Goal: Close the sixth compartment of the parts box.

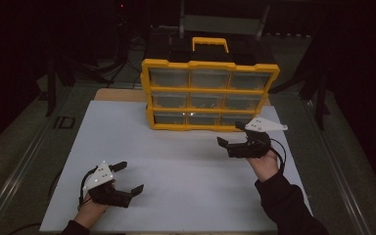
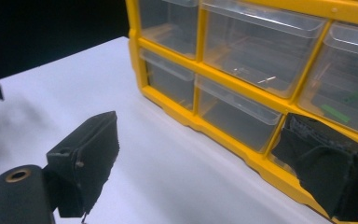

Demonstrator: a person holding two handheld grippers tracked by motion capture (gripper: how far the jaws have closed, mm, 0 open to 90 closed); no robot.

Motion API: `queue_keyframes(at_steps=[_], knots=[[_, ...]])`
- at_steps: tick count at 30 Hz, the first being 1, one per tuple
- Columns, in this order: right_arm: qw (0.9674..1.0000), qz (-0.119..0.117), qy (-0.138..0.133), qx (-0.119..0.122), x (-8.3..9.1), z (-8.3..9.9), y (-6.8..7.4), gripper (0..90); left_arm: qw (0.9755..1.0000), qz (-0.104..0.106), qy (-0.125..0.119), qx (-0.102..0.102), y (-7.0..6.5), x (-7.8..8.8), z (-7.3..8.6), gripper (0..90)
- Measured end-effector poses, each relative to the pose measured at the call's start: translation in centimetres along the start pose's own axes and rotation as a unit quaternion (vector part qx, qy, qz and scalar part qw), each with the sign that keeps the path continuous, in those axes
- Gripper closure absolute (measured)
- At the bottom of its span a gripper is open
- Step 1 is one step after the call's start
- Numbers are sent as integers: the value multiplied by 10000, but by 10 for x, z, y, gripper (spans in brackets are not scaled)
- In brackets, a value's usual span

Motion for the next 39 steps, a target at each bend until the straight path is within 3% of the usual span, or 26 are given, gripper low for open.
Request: queue_keyframes(at_steps=[10, 15, 24, 32, 39], knots=[[9997, -242, -20, 88, 16, 12, 14, 114, 10000, 2, -3, 3, 0, 0, 0, 0], [9994, -318, 58, 115, 25, 33, 18, 112, 10000, 12, 5, -6, -1, 0, 0, 0], [9989, -311, 347, 27, 32, 73, 13, 110, 10000, 16, 3, -4, -1, 0, 0, 0], [9984, -329, 446, 76, 40, 97, 9, 110, 10000, 16, 8, -3, -1, 0, 0, 0], [9980, -196, 588, 75, 49, 113, 3, 110, 10000, 22, 3, 0, 0, 0, 0, 0]])
Point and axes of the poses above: each handheld gripper's, and its own axes: x roughly backward along the jaws, z roughly out of its underside, y roughly to its left, the point moved 1 cm from there along -x, roughly forward along the jaws, and after that the axes turned 8 degrees about -y, right-handed, at the moved point
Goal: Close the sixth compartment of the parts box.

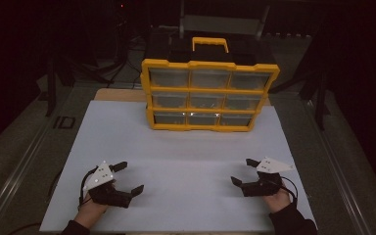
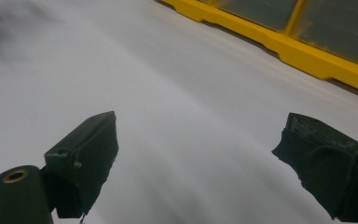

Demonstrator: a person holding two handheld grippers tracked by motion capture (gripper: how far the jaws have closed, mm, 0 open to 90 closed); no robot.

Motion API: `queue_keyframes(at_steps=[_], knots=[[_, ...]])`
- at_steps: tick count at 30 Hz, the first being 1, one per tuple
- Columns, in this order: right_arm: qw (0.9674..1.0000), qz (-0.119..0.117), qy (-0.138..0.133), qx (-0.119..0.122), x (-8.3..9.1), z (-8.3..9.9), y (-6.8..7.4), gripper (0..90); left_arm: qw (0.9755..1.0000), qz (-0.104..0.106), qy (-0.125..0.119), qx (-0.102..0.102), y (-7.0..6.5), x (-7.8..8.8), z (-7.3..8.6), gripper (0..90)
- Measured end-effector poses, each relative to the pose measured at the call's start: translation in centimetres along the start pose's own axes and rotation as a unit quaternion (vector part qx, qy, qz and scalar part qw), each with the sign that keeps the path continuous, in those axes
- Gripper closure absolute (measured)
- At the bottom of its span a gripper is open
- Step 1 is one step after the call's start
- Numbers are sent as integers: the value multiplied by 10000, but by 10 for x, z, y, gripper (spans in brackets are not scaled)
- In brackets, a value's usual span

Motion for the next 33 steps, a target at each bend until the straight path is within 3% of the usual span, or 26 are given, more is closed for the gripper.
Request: queue_keyframes(at_steps=[7, 10, 12, 20, 33], knots=[[9999, 134, 83, 10, 7, 9, -6, 110, 10000, -2, 4, -1, 0, 0, 0, 0], [9987, 404, 245, 202, 11, 16, -11, 110, 10000, 8, -6, 10, 0, 0, 0, 0], [9984, 461, 239, 215, 12, 17, -12, 110, 10000, 6, 0, 5, 0, 0, 0, 0], [9966, 791, 244, 28, 16, 25, -18, 107, 10000, 24, -12, 17, 0, 0, 0, 0], [9955, 895, 304, -41, 15, 28, -19, 104, 10000, 38, -13, 31, 1, -1, 0, 0]])
Point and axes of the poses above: each handheld gripper's, and its own axes: x roughly backward along the jaws, z roughly out of its underside, y roughly to its left, the point moved 1 cm from there along -x, roughly forward along the jaws, and after that the axes turned 8 degrees about -y, right-handed, at the moved point
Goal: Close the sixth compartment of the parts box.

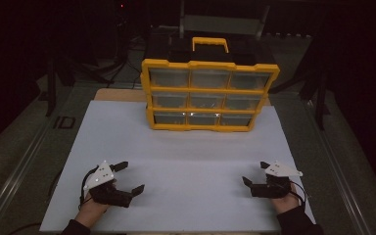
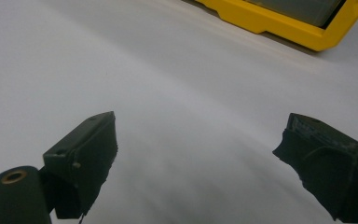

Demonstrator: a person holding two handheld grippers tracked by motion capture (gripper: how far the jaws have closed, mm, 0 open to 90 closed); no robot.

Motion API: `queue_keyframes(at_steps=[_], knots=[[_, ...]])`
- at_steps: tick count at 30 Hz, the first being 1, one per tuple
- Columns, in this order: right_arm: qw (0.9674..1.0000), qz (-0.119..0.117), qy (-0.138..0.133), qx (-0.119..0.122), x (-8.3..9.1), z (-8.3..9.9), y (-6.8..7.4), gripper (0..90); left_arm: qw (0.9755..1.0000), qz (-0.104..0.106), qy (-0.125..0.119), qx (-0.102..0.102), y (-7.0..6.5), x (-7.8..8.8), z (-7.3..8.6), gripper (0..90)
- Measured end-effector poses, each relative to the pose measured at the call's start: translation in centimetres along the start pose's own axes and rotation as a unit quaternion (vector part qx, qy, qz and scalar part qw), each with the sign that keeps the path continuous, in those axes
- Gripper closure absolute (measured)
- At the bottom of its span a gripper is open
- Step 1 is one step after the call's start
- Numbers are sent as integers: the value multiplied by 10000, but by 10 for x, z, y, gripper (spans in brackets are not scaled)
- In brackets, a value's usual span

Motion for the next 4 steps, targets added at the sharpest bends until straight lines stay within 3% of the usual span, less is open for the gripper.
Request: queue_keyframes(at_steps=[4], knots=[[10000, -10, 37, 43, -1, 0, 2, 104, 10000, 4, -3, -2, 0, 0, 0, 0]])
Point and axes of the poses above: each handheld gripper's, and its own axes: x roughly backward along the jaws, z roughly out of its underside, y roughly to its left, the point moved 1 cm from there along -x, roughly forward along the jaws, and after that the axes turned 8 degrees about -y, right-handed, at the moved point
